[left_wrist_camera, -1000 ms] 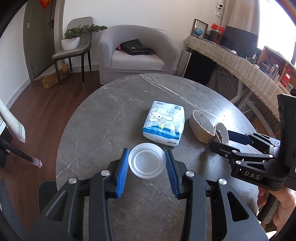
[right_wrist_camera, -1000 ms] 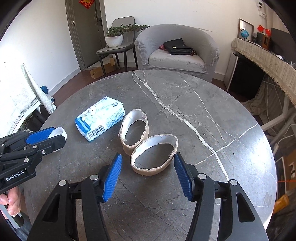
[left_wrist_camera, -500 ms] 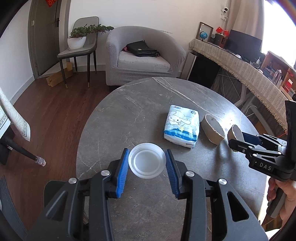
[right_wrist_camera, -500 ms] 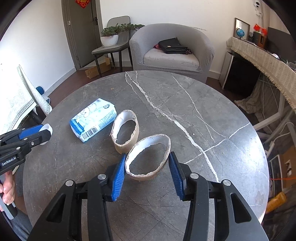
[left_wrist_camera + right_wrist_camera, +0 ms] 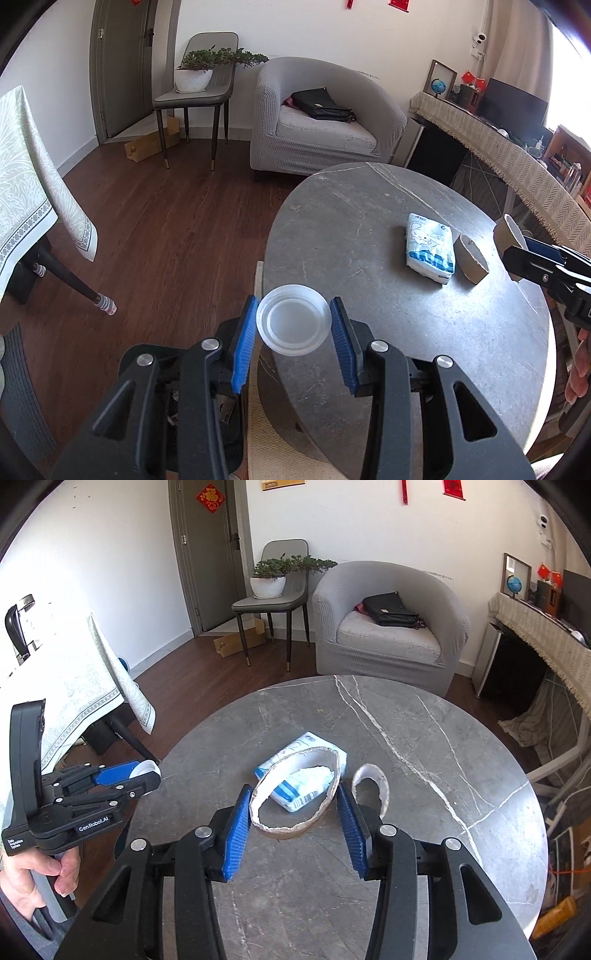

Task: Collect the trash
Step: 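Carry the lid and tape roll over the green bin with both tools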

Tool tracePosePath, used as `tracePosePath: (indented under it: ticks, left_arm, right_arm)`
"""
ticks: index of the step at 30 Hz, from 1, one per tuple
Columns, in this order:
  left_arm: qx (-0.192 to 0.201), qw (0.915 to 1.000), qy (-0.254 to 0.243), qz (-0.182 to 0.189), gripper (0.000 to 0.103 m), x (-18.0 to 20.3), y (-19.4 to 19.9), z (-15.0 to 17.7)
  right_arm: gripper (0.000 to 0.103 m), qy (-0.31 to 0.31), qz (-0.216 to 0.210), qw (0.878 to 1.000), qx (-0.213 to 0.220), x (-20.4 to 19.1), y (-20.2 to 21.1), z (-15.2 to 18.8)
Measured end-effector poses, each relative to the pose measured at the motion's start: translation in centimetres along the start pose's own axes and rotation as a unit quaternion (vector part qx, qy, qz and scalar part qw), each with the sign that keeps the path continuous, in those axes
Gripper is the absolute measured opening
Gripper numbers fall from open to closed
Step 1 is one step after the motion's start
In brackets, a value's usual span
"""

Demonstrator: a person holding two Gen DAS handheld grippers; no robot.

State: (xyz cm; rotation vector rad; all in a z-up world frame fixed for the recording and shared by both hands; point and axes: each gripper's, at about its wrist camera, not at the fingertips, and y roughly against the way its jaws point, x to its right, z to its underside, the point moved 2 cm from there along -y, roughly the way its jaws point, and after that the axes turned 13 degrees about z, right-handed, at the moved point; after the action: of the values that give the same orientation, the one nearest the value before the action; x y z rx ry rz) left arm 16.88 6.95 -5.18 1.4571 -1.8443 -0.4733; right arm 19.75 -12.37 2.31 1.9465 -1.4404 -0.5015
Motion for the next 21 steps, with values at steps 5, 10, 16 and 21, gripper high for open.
tracePosePath:
  ticks: [5,10,16,21]
  left_arm:
    - [-0.013,0.9993,0.024,-0.025,0.042,-3.7,0.6,1.0]
    - [-0.03,0.9975,0.045,-0.044,0.042,-7.2,0.7,2.2]
    - [-0.064,0.9938,0.062,-0.067,0.042,-10.4,0.2,3.9]
    - [-0.097,0.9893,0.075,-0.08,0.042,-12.5,-0.4,5.6]
  right_arm:
    - [0.046,0.019,-0.031,0.999,0.008,-3.7,0.5,-0.8]
    - [0.046,0.045,-0.052,0.998,0.011,-7.6,0.4,-1.5]
    - [0.046,0.068,-0.082,0.994,0.009,-12.0,-0.3,-2.1]
    - [0.046,0.086,-0.105,0.991,0.007,-15.9,-1.1,-2.2]
